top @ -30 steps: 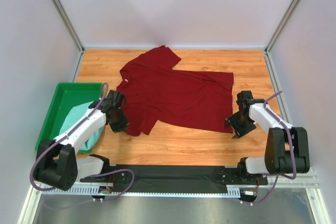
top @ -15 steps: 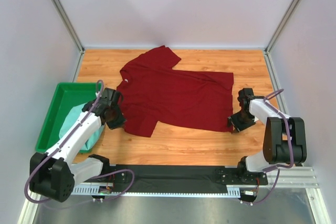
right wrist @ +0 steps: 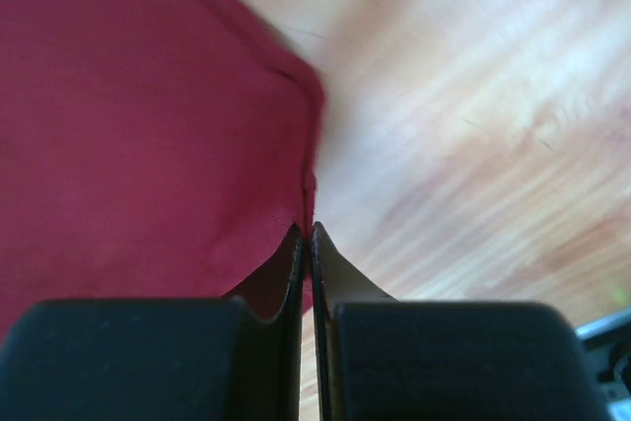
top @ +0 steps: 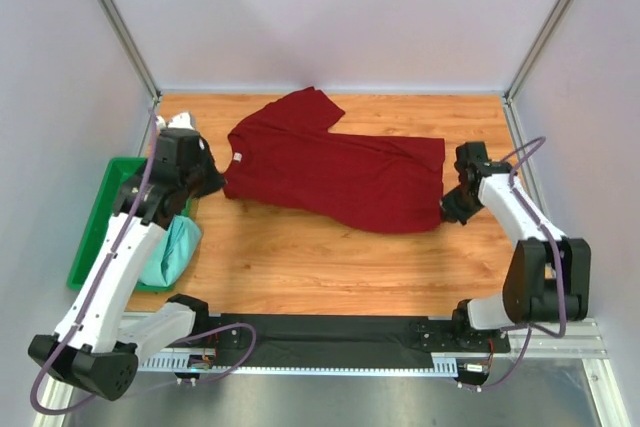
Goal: Fold and stack the t-shirts
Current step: Flatten the tshirt out
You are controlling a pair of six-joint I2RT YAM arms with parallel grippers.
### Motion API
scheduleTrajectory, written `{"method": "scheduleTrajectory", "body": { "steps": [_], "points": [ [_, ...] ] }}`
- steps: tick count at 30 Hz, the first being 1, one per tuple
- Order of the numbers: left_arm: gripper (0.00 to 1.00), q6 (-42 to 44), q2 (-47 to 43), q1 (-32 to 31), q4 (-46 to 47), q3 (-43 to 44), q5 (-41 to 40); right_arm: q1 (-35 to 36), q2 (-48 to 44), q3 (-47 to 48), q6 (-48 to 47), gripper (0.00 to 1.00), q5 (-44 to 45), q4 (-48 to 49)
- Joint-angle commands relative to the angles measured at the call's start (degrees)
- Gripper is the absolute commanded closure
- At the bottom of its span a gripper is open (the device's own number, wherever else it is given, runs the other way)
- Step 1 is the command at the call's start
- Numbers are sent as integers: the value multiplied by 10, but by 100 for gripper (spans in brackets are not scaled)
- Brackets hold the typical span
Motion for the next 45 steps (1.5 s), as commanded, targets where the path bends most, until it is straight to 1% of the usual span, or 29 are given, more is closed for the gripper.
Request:
{"method": "scheduleTrajectory", "body": {
  "steps": [1, 3, 6, 8, 9, 10, 12, 13, 15, 18, 22, 23, 25, 27, 29, 32, 34, 35, 36, 37, 38, 40, 41, 43, 44, 45],
  "points": [
    [100, 108, 0, 0, 74, 104, -34, 5, -84, 102, -85, 100, 56, -20],
    [100, 150, 16, 0, 124, 145, -10, 5, -103, 162, -110, 100, 62, -11],
    [100, 211, 30, -1, 172, 240, 49, 5, -140, 234, -138, 100, 53, 0],
    [100, 241, 33, 0, 178, 284, 69, 4, -173, 264, -158, 100, 46, 2],
    [100, 251, 32, 0, 183, 328, 83, 4, -185, 280, -164, 99, 43, 3],
    [100, 262, 29, 0, 185, 348, 111, 5, -197, 304, -168, 100, 42, 5],
    [100, 293, 15, -1, 199, 384, 141, 4, -239, 331, -181, 100, 28, 4],
    [100, 310, 10, -1, 201, 423, 167, 5, -252, 358, -182, 100, 25, -1],
    [100, 324, -4, -2, 206, 481, 195, 4, -290, 382, -190, 100, 11, -12],
    [100, 339, -25, -17, 213, 544, 213, 4, -334, 431, -198, 100, -5, -33],
    [100, 334, -38, -37, 234, 602, 229, 5, -357, 515, -204, 100, -19, -71],
    [100, 334, -30, -48, 237, 616, 229, 5, -356, 549, -203, 100, -23, -80],
    [100, 341, -18, -64, 244, 651, 220, 4, -350, 571, -200, 100, -24, -93],
    [100, 359, 13, -84, 245, 675, 201, 5, -343, 578, -197, 100, -27, -86],
    [100, 391, 51, -95, 235, 685, 184, 5, -332, 564, -193, 100, -24, -59],
    [100, 427, 104, -95, 226, 671, 158, 5, -316, 484, -192, 100, -13, -16],
    [100, 455, 123, -95, 244, 615, 139, 5, -298, 412, -190, 100, -5, 33],
    [100, 463, 133, -94, 288, 582, 128, 4, -291, 385, -188, 100, -1, 57],
    [100, 473, 142, -90, 310, 520, 114, 4, -279, 359, -186, 100, 1, 103],
    [100, 485, 154, -84, 321, 502, 113, 5, -266, 325, -186, 100, 15, 120],
    [100, 486, 189, -75, 336, 491, 114, 5, -232, 313, -191, 100, 21, 151],
    [100, 492, 225, -53, 361, 455, 124, 4, -200, 264, -191, 100, 30, 199],
    [100, 492, 264, -46, 391, 429, 125, 4, -161, 247, -195, 100, 31, 246],
    [100, 474, 313, -19, 421, 412, 151, -1, -116, 227, -192, 100, 45, 275],
    [100, 465, 371, -12, 445, 411, 169, -4, -72, 218, -194, 100, 49, 316],
    [100, 464, 404, -7, 456, 416, 173, -4, -42, 209, -197, 100, 53, 343]
  ]
}}
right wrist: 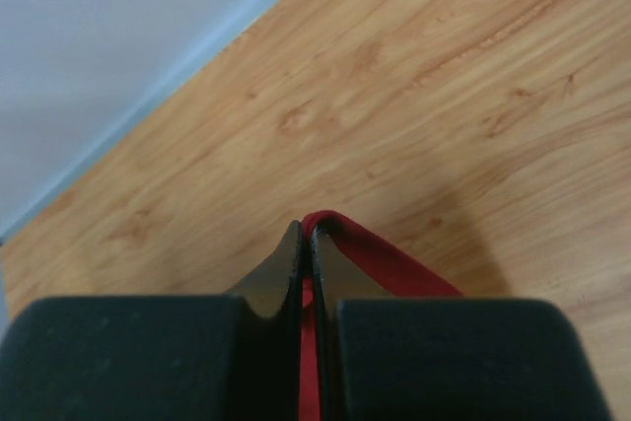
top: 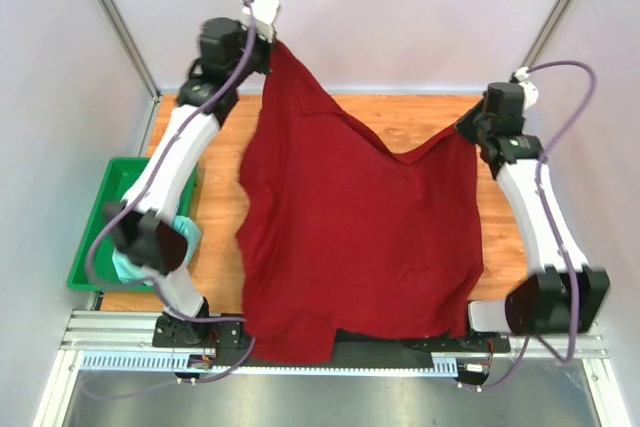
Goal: Fold and stack the t-shirts
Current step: Flatten the tshirt out
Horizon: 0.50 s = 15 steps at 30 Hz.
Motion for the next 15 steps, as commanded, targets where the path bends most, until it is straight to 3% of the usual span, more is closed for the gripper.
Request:
{"method": "scheduleTrajectory", "body": {
  "steps": [1, 5, 8, 12, 15],
  "points": [
    [100, 0, 93, 31, 99, 11, 29, -10, 77, -20, -14, 100, 39, 165],
    [100, -9, 313, 37, 171, 105, 6, -49, 254, 11, -23, 100, 22, 268],
    [100, -60, 415, 47, 199, 167, -14, -78, 379, 66, -19, 100, -10, 269],
    [100, -90, 471, 48, 190, 208, -48, -101, 509, 240, -49, 99, -37, 153],
    [100, -121, 468, 48, 193, 189, -64, -112, 549, 277, -46, 100, -70, 114]
  ]
}}
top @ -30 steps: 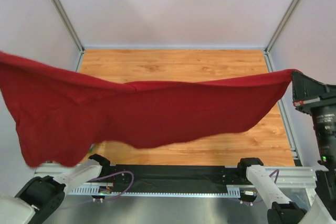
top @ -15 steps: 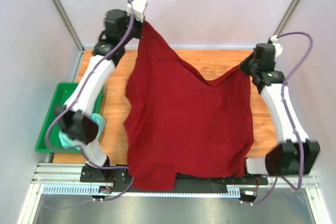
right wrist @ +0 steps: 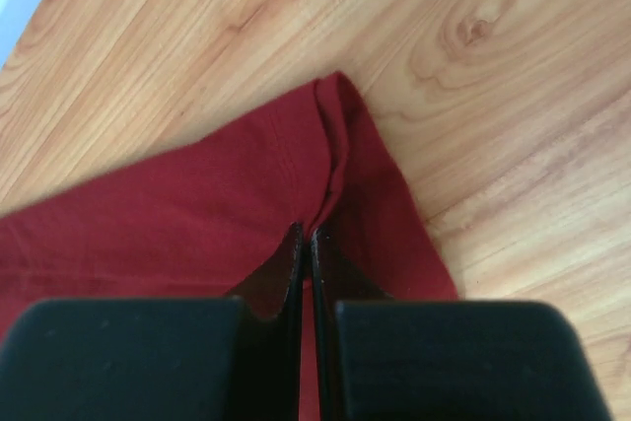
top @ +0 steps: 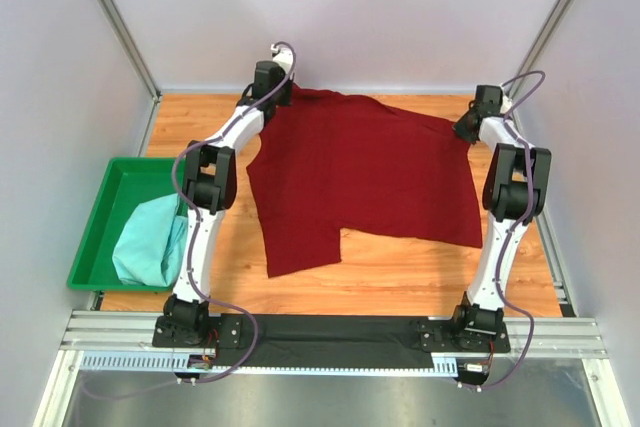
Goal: Fold and stack the t-shirts
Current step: Flatten the tshirt out, then fold the tshirt
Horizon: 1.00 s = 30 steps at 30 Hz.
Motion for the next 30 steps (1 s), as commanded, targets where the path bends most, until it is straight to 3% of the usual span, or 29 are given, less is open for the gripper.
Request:
{"method": "scheduleTrajectory", "body": {
  "steps": [1, 7, 15, 23, 30],
  "points": [
    [100, -54, -50, 1, 67, 25, -21, -9, -1, 72, -15, 100, -50, -40],
    [100, -115, -105, 1, 35, -22, -29, -12, -3, 92, 5, 100, -84, -67],
    [100, -110, -151, 2, -20, -37, -70, -13, 6, 143, 17, 98, -92, -104],
    [100, -140, -223, 3, -93, -98, -59, -38, -13, 166, 18, 97, -111, -147],
    [100, -180, -193, 3, -131, -45, -1, -66, -19, 187, 34, 100, -111, -157]
  ]
}}
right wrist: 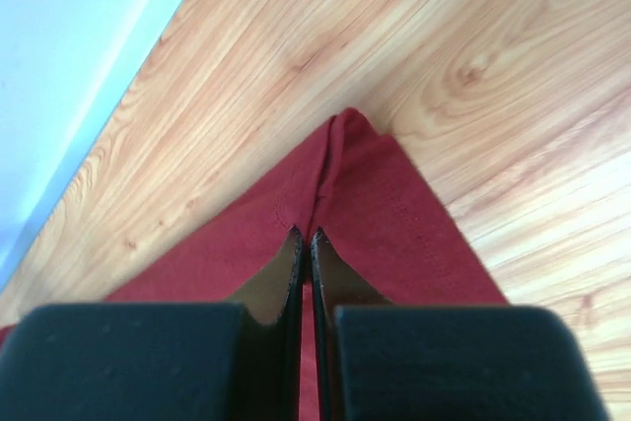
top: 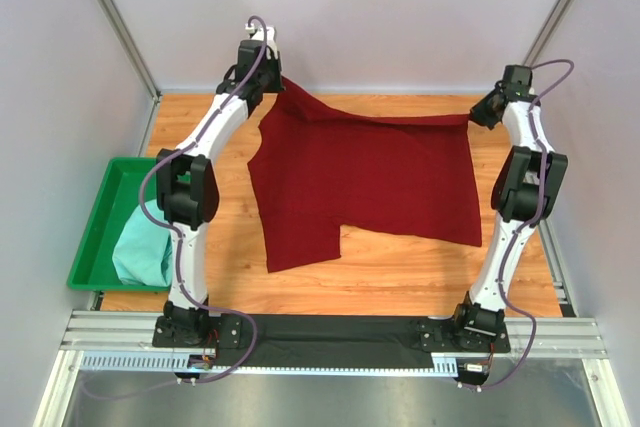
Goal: Fold and stack the t-shirts
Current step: Fold the tshirt
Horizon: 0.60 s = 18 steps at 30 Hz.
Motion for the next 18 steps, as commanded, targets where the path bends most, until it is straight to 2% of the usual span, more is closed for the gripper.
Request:
{"method": "scheduleTrajectory", "body": {
  "steps": [1, 7, 10, 18],
  "points": [
    [100, -36, 10, 3, -22, 50, 38, -18, -32, 31, 15, 100, -7, 1],
    [100, -52, 42, 3, 1, 85, 47, -27, -1, 76, 6, 100, -20, -3],
    [100, -50, 63, 3, -20, 130, 54, -28, 16, 95, 9, 100, -41, -6],
    [100, -36, 41, 3, -43, 106, 68, -28, -2, 89, 2, 100, -41, -42]
  ]
}}
